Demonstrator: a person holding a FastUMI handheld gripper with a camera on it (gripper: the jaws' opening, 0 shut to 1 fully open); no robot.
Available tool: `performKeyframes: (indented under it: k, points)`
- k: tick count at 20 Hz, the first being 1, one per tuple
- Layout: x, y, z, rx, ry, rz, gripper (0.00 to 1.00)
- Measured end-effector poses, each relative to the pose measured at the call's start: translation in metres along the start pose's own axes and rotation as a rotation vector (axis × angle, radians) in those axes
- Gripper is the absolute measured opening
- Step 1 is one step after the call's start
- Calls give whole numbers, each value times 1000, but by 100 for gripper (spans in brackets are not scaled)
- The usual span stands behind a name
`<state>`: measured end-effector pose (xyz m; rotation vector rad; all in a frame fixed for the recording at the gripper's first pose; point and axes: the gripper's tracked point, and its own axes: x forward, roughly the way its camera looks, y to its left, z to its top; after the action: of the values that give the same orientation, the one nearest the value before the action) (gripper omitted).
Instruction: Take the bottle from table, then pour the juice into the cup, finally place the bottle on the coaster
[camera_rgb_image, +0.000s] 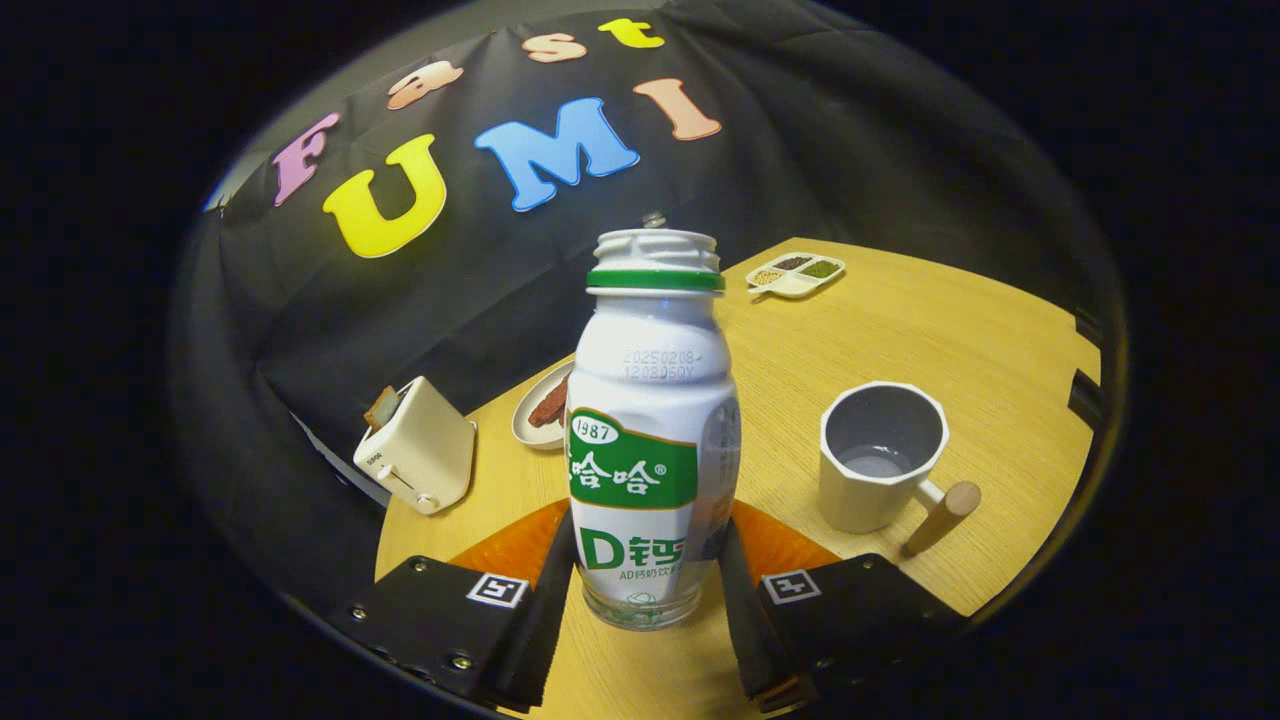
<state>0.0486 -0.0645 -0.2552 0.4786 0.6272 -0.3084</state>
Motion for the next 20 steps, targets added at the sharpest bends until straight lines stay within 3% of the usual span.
performKeyframes:
  k: [5,15,20]
  points:
    - [9,7,8,-174,-46,-47,70]
    - [25,22,35,-369,-175,-144,70]
    - [41,40,47,-418,-222,-142,70]
